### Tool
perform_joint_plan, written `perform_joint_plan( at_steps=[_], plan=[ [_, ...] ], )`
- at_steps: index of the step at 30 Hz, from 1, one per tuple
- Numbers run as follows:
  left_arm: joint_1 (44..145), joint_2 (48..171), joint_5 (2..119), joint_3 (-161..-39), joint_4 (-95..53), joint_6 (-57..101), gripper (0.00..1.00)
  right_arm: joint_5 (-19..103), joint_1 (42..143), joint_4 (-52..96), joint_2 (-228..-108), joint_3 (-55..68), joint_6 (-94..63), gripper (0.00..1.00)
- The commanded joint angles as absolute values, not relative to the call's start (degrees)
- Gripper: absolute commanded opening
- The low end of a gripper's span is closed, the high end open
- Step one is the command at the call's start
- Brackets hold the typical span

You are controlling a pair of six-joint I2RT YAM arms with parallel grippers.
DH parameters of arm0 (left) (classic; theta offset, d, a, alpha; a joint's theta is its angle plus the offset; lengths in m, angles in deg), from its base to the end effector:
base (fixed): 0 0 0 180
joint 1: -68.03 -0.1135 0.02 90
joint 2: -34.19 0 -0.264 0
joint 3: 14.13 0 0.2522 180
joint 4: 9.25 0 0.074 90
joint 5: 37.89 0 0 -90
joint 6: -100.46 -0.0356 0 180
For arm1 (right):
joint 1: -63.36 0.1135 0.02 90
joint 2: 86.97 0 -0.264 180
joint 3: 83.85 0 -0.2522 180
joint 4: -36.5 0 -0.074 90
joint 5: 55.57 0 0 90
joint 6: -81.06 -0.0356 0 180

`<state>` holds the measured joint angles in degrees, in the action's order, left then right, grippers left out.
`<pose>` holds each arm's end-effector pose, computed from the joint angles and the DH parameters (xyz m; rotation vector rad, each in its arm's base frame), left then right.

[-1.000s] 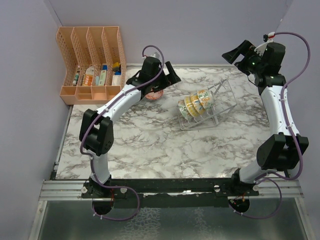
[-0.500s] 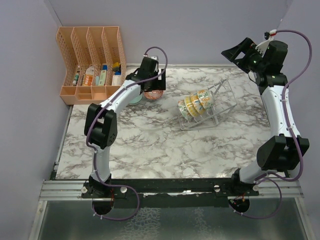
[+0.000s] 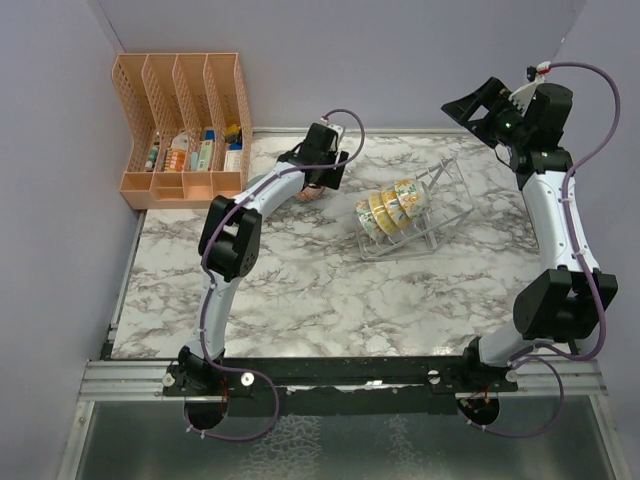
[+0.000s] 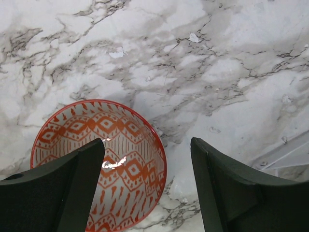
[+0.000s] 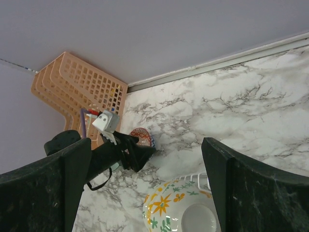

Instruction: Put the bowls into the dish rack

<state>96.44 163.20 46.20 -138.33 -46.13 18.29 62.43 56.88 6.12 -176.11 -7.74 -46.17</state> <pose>0.4584 -0.2438 0.2247 0.3588 2.2744 -0.2081 0.3610 -0.0242 0.4133 0.3655 1.8552 0.8203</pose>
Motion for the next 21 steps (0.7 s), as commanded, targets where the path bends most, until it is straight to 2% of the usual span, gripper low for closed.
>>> perform_joint_plan(
  at_steps=[1, 4, 12, 16, 18, 19, 20, 21],
  plan=[
    [96.33, 166.42, 45.65, -141.09, -44.63, 15.21, 0.71, 63.43, 56.60, 7.20, -176.84, -7.52, -45.66, 0.96],
    [96.33, 167.56, 45.08, -140.91, -45.10, 15.29, 0.67, 63.28, 56.60, 7.03, -177.19, -7.61, -45.34, 0.96],
    [96.33, 169.16, 44.31, -140.75, -47.62, 15.41, 0.45, 62.53, 56.60, 6.71, -178.00, -8.32, -44.91, 0.96],
    [96.33, 169.35, 42.48, -140.57, -49.21, 14.86, 0.23, 62.03, 56.60, 6.22, -177.75, -9.24, -44.72, 0.96],
    [96.33, 169.01, 41.96, -140.43, -49.72, 14.56, 0.18, 61.77, 56.60, 5.98, -177.50, -9.77, -44.71, 0.96],
    [96.33, 168.83, 41.65, -140.35, -49.93, 14.51, 0.04, 61.62, 56.60, 5.81, -177.41, -10.07, -44.71, 0.96],
    [96.33, 168.43, 41.46, -140.24, -49.94, 14.55, 0.00, 61.52, 56.60, 5.73, -177.36, -10.41, -44.71, 0.96],
    [96.35, 167.96, 41.45, -140.02, -49.73, 14.77, 0.00, 61.48, 56.60, 5.62, -177.32, -10.61, -44.78, 0.96]
  ],
)
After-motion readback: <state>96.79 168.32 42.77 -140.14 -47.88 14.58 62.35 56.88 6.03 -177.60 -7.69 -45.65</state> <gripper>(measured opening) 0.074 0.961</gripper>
